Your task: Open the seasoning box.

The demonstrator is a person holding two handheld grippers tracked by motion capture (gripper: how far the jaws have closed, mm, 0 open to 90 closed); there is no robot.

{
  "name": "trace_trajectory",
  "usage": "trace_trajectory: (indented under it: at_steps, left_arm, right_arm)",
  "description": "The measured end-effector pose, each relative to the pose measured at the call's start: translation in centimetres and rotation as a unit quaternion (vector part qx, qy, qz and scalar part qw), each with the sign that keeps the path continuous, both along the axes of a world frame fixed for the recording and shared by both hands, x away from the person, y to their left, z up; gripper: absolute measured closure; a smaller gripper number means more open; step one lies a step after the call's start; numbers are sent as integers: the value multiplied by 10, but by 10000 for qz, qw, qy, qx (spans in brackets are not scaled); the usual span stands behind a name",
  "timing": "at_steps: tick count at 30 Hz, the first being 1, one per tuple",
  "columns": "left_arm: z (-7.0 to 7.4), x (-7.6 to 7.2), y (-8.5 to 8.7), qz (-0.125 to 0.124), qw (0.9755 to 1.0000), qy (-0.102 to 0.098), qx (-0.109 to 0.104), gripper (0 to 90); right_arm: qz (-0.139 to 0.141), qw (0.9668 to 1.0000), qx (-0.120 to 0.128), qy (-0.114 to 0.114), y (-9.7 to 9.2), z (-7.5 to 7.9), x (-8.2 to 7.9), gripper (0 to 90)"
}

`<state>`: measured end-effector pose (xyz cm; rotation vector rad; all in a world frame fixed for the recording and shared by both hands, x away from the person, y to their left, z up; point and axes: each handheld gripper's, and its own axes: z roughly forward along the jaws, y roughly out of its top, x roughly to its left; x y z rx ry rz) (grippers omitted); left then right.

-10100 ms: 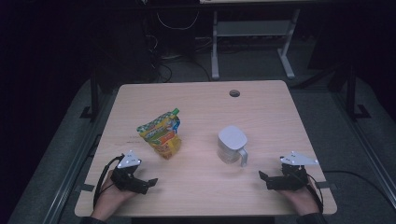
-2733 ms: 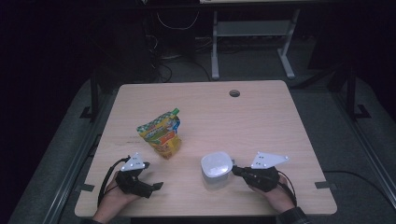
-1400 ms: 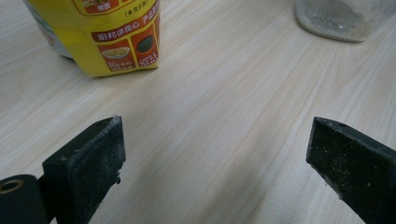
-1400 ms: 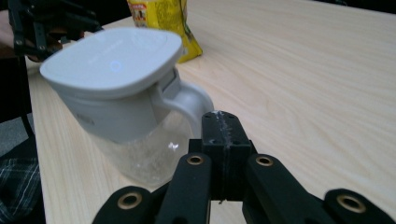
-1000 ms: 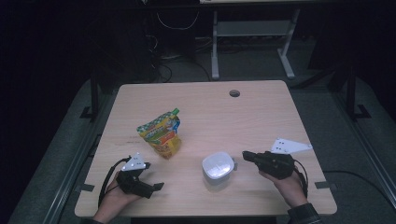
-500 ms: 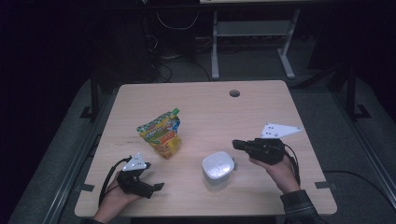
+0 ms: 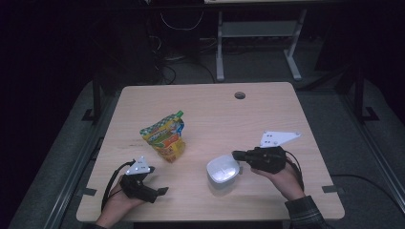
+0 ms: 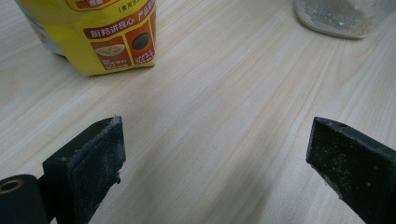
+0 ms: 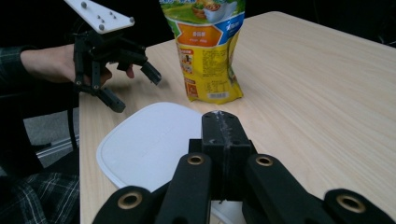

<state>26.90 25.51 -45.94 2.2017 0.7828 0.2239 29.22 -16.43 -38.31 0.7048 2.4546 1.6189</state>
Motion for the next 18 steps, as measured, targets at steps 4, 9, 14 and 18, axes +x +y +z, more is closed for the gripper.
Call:
trace_trajectory:
  at_steps: [4,9,14,18]
  left_arm:
    - [0,0,0,4,10000,-11,1,42]
    - [0,-1,0,17,10000,13,-19,42]
    - [1,-1,1,18,10000,21,-5,42]
    - [1,-1,1,15,10000,15,2,42]
  right_arm:
    - [16,10000,-86,-6,3,-1,-1,897]
    - [26,9998,-175,-22,2,-2,-2,897]
    - [15,9999,-135,77,0,-7,-1,897]
    - [13,9999,-138,55,-1,-7,-1,897]
